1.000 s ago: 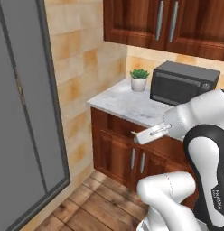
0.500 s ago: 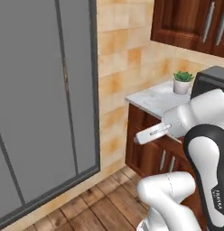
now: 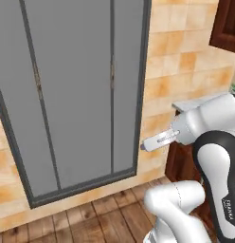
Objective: Collect the paprika, ketchup, and shaker from the cabinet and place them next to the stove.
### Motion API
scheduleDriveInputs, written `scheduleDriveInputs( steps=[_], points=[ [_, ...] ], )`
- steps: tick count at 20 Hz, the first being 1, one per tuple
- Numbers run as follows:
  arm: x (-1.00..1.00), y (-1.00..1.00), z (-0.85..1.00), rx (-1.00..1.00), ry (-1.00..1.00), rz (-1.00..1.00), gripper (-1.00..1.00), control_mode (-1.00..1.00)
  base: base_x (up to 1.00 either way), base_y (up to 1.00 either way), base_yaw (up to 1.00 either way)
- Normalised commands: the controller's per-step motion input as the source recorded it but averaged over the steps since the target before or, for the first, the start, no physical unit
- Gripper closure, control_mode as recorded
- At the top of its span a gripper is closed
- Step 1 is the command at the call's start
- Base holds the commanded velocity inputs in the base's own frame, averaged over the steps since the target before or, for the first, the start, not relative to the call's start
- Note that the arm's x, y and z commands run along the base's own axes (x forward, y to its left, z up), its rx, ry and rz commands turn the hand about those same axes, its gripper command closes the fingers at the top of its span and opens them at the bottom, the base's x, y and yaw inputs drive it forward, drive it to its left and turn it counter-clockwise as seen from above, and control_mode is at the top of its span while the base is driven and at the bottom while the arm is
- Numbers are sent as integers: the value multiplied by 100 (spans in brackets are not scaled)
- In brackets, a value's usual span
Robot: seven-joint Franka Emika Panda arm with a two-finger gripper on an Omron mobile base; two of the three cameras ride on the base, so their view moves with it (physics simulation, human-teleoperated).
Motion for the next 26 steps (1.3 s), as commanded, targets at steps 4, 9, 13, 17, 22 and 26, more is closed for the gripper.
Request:
scheduleDriveInputs(
  steps=[4,9,13,17,22,26],
  points=[
    [0,0,0,0,0,0,-100,100,-2,0,49],
    [0,0,0,0,0,0,-100,100,-1,0,49],
    [0,0,0,0,0,0,-100,100,0,0,46],
    [0,0,0,0,0,0,-100,100,6,-1,43],
    [0,0,0,0,0,0,-100,100,17,-4,42],
    [0,0,0,0,0,0,-100,100,26,0,41]
  ],
)
